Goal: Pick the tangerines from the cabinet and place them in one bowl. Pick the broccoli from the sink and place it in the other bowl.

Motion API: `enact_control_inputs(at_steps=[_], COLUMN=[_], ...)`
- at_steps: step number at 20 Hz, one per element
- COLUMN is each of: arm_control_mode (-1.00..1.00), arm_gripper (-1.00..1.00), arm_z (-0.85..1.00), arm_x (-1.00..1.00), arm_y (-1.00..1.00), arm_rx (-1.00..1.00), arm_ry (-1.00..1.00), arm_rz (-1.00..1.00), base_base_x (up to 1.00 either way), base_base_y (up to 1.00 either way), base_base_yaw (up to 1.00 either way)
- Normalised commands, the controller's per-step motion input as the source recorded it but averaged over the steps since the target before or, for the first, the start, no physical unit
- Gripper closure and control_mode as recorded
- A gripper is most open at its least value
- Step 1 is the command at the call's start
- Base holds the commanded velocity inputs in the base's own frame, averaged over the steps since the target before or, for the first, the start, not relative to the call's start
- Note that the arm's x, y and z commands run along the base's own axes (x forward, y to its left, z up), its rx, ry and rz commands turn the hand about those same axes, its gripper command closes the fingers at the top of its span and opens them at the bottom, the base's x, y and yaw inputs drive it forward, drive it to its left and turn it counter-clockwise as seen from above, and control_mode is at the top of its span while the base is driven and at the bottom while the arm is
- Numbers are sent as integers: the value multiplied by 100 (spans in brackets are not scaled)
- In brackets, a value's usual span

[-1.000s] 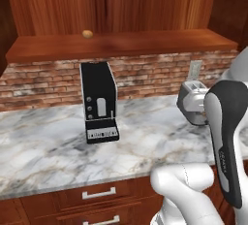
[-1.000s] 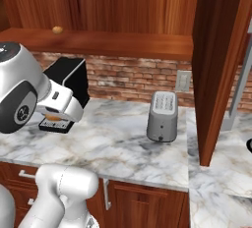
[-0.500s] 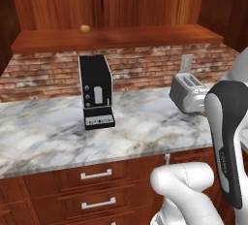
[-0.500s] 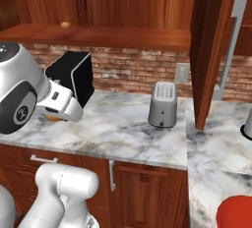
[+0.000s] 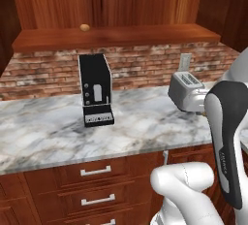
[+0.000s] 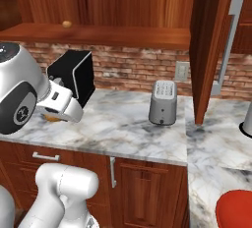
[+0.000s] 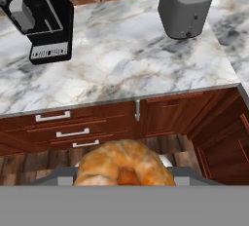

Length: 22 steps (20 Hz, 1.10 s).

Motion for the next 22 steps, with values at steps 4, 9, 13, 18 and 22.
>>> enact_control_inputs(at_steps=[4, 9, 13, 18, 22], arm_control_mode=[100, 100, 100, 100, 100], arm_gripper=[100, 100, 100, 100, 100], arm_z=[0, 0, 0, 0, 0], arm_x=[0, 0, 0, 0, 0], arm_y=[0, 0, 0, 0, 0], arm_rx=[0, 0, 0, 0, 0], arm_ry=[0, 0, 0, 0, 0], arm_rz=[0, 0, 0, 0, 0], base_base_x=[0, 0, 5, 3, 5], base_base_y=[0, 0, 22, 23, 23], base_base_yaw=[0, -12, -31, -37, -39])
